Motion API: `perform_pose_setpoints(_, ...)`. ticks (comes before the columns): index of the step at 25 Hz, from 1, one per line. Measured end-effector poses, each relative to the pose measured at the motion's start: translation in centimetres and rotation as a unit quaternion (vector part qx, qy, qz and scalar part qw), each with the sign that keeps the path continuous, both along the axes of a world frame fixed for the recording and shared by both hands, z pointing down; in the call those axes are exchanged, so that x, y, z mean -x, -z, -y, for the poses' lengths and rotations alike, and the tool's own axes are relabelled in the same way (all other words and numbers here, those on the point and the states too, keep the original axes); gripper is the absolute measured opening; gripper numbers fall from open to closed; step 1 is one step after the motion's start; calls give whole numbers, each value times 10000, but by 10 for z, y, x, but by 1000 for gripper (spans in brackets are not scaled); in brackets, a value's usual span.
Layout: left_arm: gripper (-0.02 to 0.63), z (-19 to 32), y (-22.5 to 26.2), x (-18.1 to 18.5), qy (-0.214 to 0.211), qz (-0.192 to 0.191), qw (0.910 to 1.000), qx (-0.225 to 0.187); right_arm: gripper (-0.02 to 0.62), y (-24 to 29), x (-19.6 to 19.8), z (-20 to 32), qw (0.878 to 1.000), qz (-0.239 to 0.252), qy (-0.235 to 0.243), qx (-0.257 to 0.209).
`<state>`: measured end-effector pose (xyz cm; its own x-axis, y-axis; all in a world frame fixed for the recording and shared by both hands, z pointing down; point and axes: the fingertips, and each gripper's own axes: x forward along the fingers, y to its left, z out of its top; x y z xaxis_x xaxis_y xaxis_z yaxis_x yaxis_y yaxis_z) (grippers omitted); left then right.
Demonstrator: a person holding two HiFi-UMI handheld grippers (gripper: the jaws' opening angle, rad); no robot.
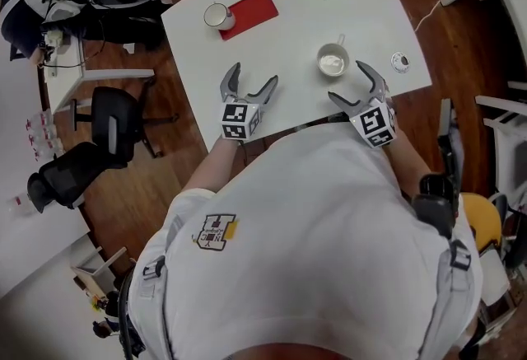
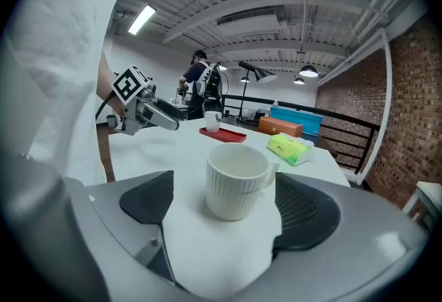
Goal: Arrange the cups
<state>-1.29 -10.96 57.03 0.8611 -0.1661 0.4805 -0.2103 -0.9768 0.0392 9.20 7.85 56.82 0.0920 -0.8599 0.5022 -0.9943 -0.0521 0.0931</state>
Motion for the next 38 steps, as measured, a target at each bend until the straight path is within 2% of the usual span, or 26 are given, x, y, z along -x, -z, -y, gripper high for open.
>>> perform_pose_setpoints(5, 410, -50, -23, 21, -160, 154, 9991, 359, 451, -20, 16, -13, 9994, 253, -31, 221)
perform_pose_setpoints(10, 273, -94, -41, 43, -433, 446, 9961, 620, 445, -39, 30, -17, 9979, 415, 87, 485)
perform_pose_setpoints(14, 198, -115, -49, 61, -693, 741, 9925, 683, 442, -50, 41, -15, 9962, 500, 196, 679)
perform_pose_setpoints(15, 160, -117, -52, 64, -707, 828, 9917, 677, 440, -54, 43, -14, 9957, 509, 234, 733)
perform_pose_setpoints(17, 23, -116, -58, 71, -633, 962, 9911, 662, 437, -61, 48, -11, 9947, 514, 319, 837)
perform_pose_setpoints(18, 0, -114, -61, 74, -579, 1009, 9909, 681, 437, -64, 50, -10, 9941, 514, 354, 883)
perform_pose_setpoints(27, 0, -108, -75, 80, -413, 1131, 9886, 899, 434, -88, 56, -7, 9891, 580, 454, 1277)
perform_pose_setpoints(33, 0, -102, -75, 80, -305, 1149, 9880, 985, 436, -89, 55, -6, 9890, 588, 417, 1295)
perform_pose_setpoints(38, 0, -93, -78, 78, -115, 1064, 9869, 1208, 436, -90, 54, -5, 9890, 591, 409, 1296)
